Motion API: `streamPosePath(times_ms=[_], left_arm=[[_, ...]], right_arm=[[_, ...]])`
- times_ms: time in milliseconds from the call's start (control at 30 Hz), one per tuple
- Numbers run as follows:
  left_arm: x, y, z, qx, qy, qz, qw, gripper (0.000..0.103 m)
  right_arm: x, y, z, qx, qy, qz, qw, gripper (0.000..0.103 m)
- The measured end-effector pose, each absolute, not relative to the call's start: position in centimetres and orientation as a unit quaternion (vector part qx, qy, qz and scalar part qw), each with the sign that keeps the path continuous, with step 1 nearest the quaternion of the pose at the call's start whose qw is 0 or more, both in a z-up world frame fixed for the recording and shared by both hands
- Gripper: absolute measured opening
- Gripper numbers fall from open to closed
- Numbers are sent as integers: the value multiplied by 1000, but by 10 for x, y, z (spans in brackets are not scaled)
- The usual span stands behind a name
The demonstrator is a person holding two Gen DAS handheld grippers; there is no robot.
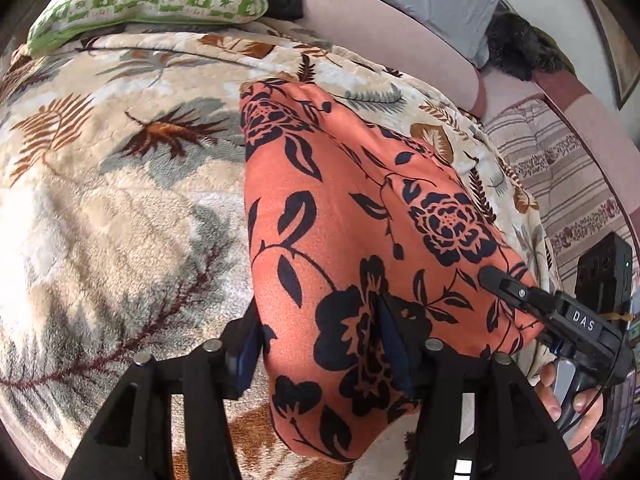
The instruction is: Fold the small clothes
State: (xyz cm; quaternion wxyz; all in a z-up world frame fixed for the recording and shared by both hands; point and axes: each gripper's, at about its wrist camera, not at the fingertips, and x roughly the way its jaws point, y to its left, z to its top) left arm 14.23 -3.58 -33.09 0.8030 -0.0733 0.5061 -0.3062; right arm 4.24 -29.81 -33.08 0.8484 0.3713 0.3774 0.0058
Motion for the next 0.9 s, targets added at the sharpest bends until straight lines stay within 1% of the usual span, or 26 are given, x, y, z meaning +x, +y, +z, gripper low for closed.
streamPosePath(times_ms=[100,167,200,233,300,367,400,500,567,600,633,667,700,767,800,900], left_arm=[[142,-21,-314,-81,473,-292,827,64],[139,-14,-302,-69,434,-272,856,68],[138,-13,-298,-65,415,-267,867,72],[137,-14,-296,-57,398,-265,877,74],[138,-25,-300,-22,377,-258,889,74],[145,-39,-310,15,392,-244,887,74],[147,-43,-314,30,394,-238,887,74],[150,-45,-324,45,396,-219,891,81],[152,-42,-326,38,396,-221,891,83],[153,-40,-327,36,396,-222,890,86],[155,-40,-330,33,400,-220,889,91],[158,-37,-334,24,408,-223,885,92],[162,-35,-337,10,417,-227,880,93],[166,-28,-340,-19,433,-229,872,95],[164,-26,-338,-27,435,-229,871,95],[151,-26,-326,-9,419,-218,881,94]], right_arm=[[26,-315,-324,392,356,-12,848,57],[14,-327,-307,379,324,-48,866,59],[12,-332,-296,373,301,-50,876,59],[12,-334,-286,369,283,-41,884,59],[24,-331,-272,358,274,-12,892,57],[49,-319,-261,339,285,18,896,50],[65,-313,-259,329,296,22,897,41],[110,-304,-265,337,326,26,883,39],[136,-307,-287,370,356,8,858,39],[146,-310,-301,382,375,-7,845,39],[154,-312,-317,383,396,-23,834,37],[159,-316,-332,388,409,-28,826,33],[156,-320,-339,401,398,-23,825,31],[144,-327,-336,420,378,-8,825,31],[136,-328,-330,423,373,-4,825,33],[100,-323,-308,414,357,14,837,35]])
